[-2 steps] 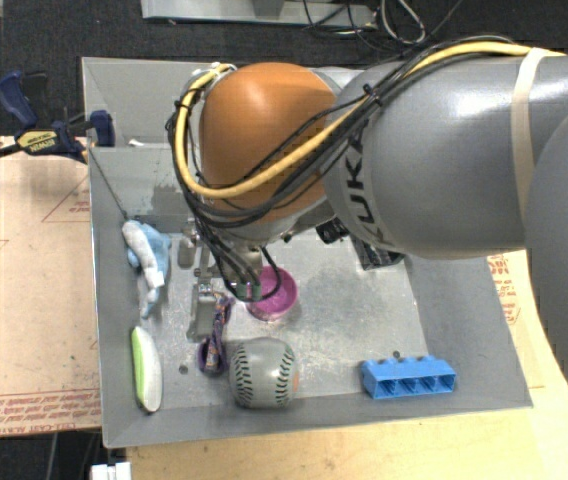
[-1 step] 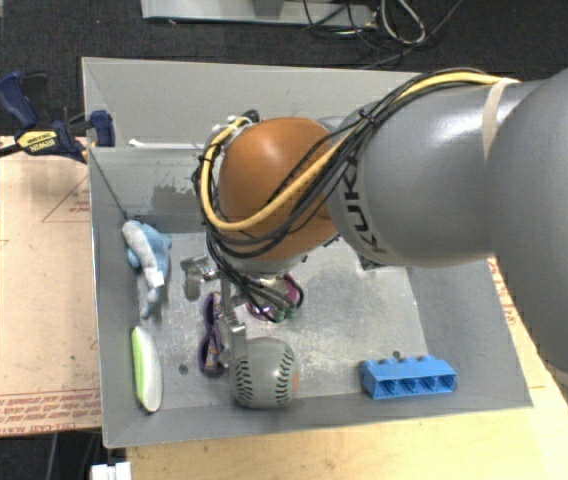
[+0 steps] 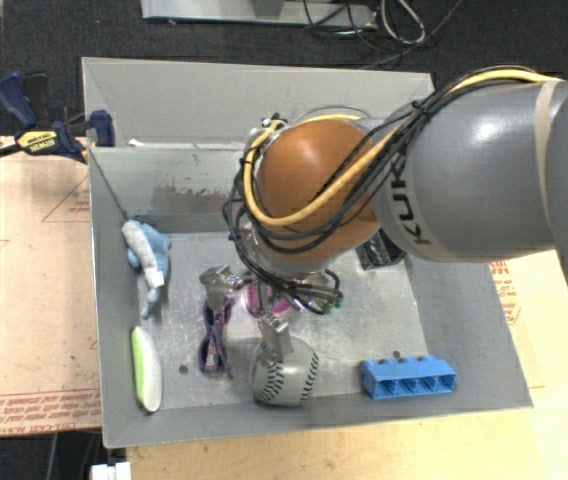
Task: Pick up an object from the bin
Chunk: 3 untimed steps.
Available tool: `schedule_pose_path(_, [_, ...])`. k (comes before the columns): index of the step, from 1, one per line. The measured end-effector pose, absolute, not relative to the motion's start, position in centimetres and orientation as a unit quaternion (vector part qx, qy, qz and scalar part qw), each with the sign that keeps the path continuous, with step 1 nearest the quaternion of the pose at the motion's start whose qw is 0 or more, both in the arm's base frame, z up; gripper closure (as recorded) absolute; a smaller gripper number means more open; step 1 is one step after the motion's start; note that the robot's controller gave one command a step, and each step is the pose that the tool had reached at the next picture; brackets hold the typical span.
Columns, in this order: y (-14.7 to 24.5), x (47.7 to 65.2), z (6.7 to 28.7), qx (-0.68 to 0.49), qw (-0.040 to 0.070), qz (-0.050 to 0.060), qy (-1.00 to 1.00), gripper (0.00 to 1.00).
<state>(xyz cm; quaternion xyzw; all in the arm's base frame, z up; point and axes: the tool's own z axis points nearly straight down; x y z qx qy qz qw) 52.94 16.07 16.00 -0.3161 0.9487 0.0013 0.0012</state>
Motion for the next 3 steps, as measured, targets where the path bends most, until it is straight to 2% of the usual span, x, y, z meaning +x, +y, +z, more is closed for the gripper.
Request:
schedule_pose_path(1, [17.2,53.5,11.5,-0.403,0.005,0.003,0.915,0.0])
schedule_pose_path(2, [17.2,54.6,9.8,-0.509,0.014,0.003,0.861,0.0])
schedule_pose_path(3, [17.2,55.3,7.5,-0.499,0.009,0.004,0.866,1.0])
